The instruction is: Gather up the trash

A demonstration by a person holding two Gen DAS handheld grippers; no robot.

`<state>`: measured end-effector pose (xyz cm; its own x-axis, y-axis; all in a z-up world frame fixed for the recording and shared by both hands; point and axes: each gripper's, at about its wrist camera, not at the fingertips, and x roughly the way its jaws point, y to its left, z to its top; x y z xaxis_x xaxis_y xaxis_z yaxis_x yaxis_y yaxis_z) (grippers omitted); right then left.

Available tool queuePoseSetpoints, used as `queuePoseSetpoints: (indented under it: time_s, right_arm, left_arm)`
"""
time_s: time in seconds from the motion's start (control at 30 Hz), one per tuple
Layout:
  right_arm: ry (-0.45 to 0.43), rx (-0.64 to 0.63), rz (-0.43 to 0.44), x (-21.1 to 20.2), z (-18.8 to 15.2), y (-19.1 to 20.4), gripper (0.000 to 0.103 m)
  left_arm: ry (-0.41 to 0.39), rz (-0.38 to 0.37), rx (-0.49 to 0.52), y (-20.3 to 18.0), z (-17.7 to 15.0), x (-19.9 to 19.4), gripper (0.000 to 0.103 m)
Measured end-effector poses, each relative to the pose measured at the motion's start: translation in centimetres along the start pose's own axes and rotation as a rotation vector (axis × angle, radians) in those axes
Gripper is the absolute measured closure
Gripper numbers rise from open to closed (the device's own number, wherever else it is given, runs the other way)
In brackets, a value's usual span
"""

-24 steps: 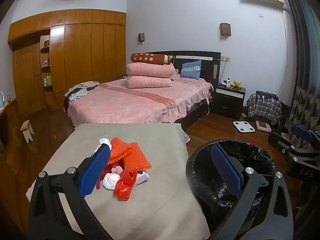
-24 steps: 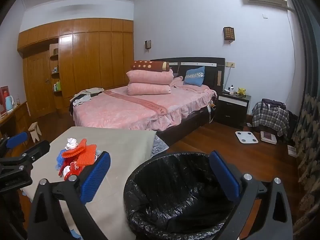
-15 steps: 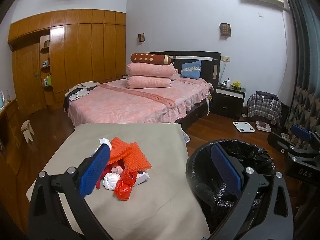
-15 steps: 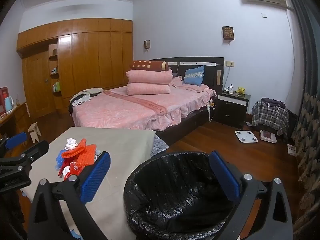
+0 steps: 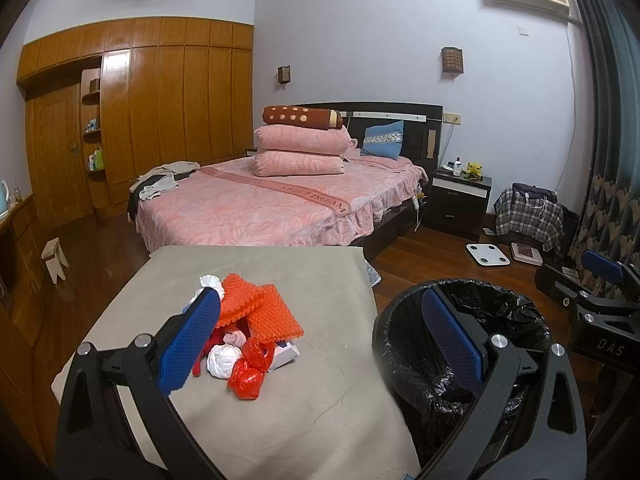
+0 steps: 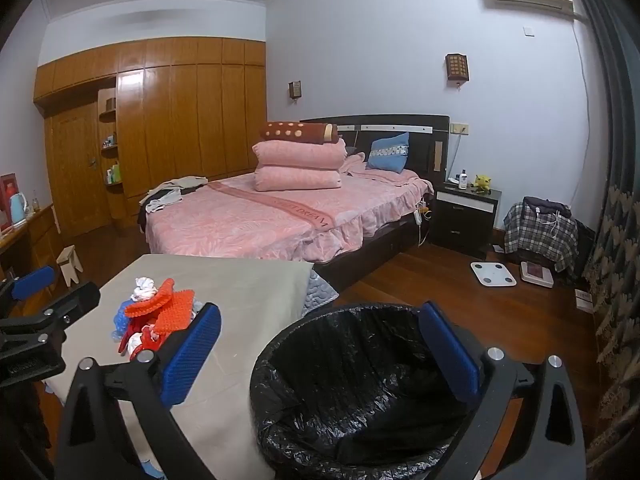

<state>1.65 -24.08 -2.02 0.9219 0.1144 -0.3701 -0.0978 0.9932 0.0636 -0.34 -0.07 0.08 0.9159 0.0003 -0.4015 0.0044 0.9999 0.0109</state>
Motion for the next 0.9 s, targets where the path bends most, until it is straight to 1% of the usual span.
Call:
queuePoseSetpoints:
  time_s: [0.73,0.8,0.83,0.9]
  right_arm:
    - [0.002,0.000,-0.001,0.21,0.01,-0.05,0.006]
    - [0.002,0.001,-0.001,-0.26,0.18,-0.01,0.006]
    - [0.001,0.000,-0.001,-0.28,0.18,-0.01,0.006]
    - [0.002,-0.001,-0.002,-0.25,0.17,-0.02,0.006]
  left_arm:
    - [0.001,-0.002,0.000,-0.16,-0.11,-0.42,0.005]
    - [0.001,-0.002,0.001,-0.28,-0.17,-0.57,0.005]
    - [0.002,-0.003,-0.002,0.08,0.00,0.10,0.005]
    - [0.002,-0.002,-0.002,0.04,0.08,0.10,0.005]
